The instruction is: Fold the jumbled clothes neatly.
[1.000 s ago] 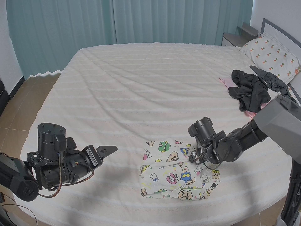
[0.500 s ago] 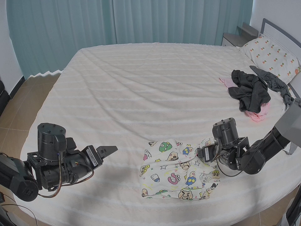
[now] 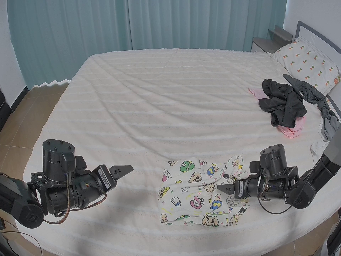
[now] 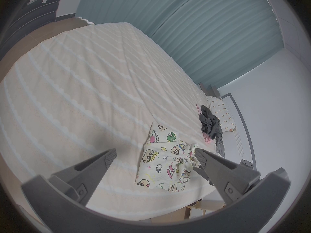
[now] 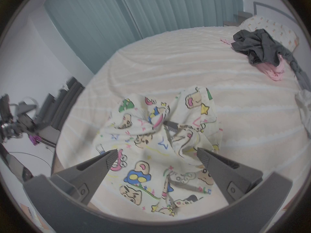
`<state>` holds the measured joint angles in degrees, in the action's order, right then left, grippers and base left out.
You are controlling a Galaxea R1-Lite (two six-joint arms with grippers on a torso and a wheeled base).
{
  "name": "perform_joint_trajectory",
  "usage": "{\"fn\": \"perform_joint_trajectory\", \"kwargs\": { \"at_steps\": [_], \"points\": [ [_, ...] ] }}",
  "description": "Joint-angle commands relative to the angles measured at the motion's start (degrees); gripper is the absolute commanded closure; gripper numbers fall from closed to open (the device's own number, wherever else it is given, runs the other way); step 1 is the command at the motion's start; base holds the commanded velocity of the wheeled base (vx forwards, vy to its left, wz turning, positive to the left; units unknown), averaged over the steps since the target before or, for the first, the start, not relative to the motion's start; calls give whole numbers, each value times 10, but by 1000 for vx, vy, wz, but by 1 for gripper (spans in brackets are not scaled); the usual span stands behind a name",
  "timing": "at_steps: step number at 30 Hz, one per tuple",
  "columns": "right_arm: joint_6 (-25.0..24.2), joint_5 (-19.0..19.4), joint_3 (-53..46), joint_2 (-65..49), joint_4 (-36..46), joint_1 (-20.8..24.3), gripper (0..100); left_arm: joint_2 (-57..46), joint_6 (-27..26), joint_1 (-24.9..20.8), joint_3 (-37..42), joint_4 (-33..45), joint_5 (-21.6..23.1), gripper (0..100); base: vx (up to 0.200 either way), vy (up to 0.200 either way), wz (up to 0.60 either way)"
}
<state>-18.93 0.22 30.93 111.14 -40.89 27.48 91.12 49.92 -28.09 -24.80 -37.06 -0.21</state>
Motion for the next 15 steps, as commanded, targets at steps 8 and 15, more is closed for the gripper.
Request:
{"fn": "perform_joint_trajectory", "kwargs": {
  "at_steps": [8, 15],
  "points": [
    [61, 51, -45, 68, -98, -74, 0, 4, 1, 0, 1, 0, 1, 0, 0, 0, 0],
    [84, 58, -47, 92, -126, -69, 100, 4, 1, 0, 2, 0, 2, 0, 0, 0, 0]
  ]
}}
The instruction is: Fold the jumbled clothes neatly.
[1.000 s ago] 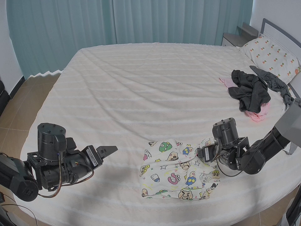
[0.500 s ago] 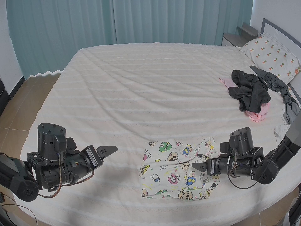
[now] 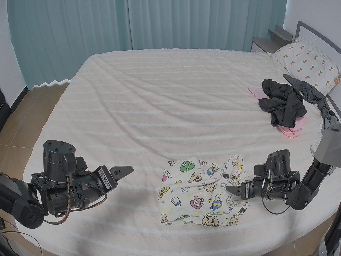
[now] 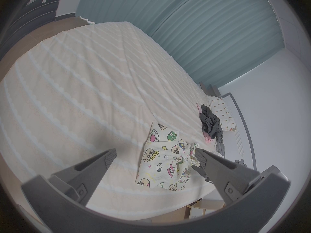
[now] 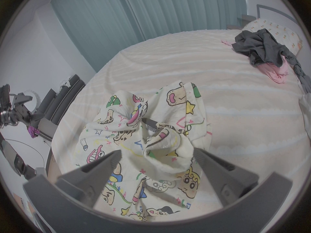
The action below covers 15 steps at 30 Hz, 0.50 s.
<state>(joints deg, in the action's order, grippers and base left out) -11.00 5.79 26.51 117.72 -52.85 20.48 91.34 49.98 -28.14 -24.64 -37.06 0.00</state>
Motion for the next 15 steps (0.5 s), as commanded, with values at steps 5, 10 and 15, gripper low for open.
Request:
{"fn": "perform_joint_trajectory", "kwargs": {
  "at_steps": [5, 10, 15],
  "points": [
    [28, 6, -9, 33, -29, 2, 100, 2, 0, 0, 0, 0, 0, 0, 0, 0, 0],
    [28, 3, -45, 22, -52, 0, 100, 2, 0, 0, 0, 0, -1, 0, 0, 0, 0],
    [22, 6, -115, -1, -131, -13, 100, 3, 0, -1, 0, 0, -1, 0, 0, 0, 0]
  ]
}}
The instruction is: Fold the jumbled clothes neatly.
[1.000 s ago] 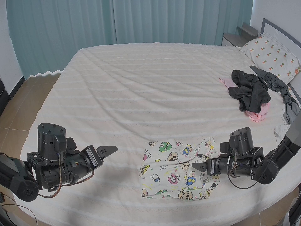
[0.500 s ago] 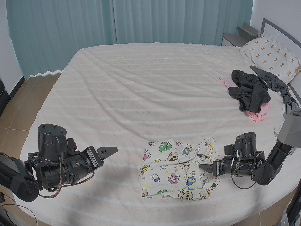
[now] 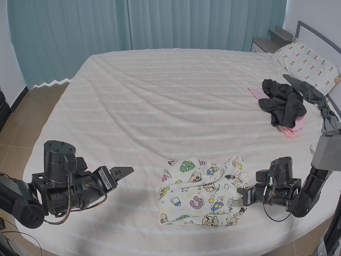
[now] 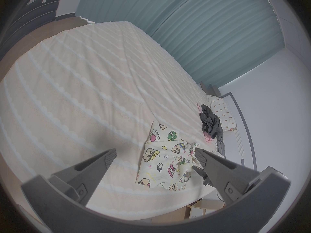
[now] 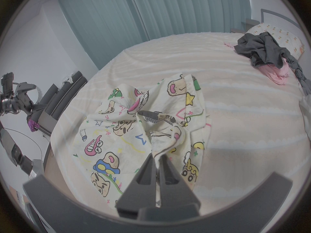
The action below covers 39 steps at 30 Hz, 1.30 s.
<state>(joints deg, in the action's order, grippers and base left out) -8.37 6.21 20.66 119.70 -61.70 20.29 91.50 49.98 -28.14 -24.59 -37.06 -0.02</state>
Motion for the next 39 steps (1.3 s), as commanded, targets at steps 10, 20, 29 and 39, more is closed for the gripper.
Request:
{"fn": "perform_joint_trajectory", "kwargs": {
  "at_steps": [10, 20, 29, 39],
  "points": [
    [-7, 34, -157, 27, -117, -31, 100, 4, 1, -1, 0, 0, 0, 0, 0, 0, 0],
    [-28, 31, -207, 101, -253, -43, 0, 9, 1, -1, 0, 0, 1, 0, 0, 0, 0],
    [-27, 28, -184, 2, -279, -86, 0, 17, 2, -1, 0, 0, 2, 0, 0, 0, 0],
    [-183, 77, -132, 3, -263, -25, 0, 63, 58, 74, 67, -109, 274, 0, 0, 0, 0]
  ]
}}
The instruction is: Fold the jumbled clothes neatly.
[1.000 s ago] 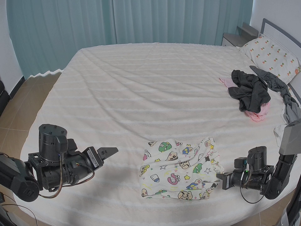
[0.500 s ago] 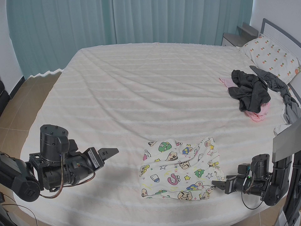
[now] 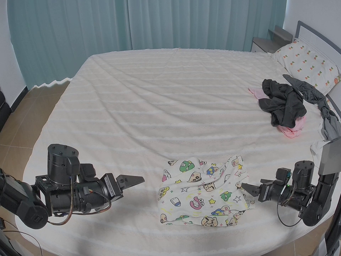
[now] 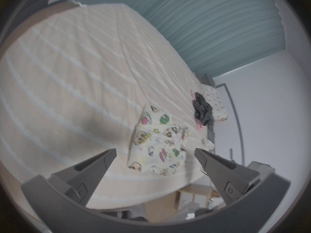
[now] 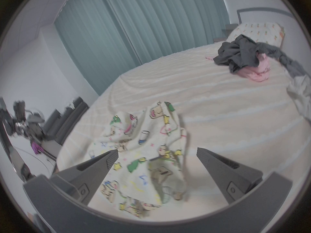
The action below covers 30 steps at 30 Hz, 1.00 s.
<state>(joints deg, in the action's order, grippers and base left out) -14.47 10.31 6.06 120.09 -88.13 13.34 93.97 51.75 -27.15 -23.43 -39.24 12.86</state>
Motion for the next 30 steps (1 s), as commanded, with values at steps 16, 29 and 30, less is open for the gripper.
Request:
{"fn": "perform_joint_trajectory", "kwargs": {
  "at_steps": [16, 29, 30],
  "points": [
    [-110, 56, 20, 103, -16, 64, 0, 164, 49, 131, 160, -340, 296, 0, 0, 0, 0],
    [-105, 55, 28, 111, -16, 57, 100, 167, 47, 131, 160, -340, 286, 0, 0, 0, 0],
    [-102, 55, 24, 111, -16, 51, 100, 169, 47, 131, 160, -340, 281, 0, 0, 0, 0]
  ]
}}
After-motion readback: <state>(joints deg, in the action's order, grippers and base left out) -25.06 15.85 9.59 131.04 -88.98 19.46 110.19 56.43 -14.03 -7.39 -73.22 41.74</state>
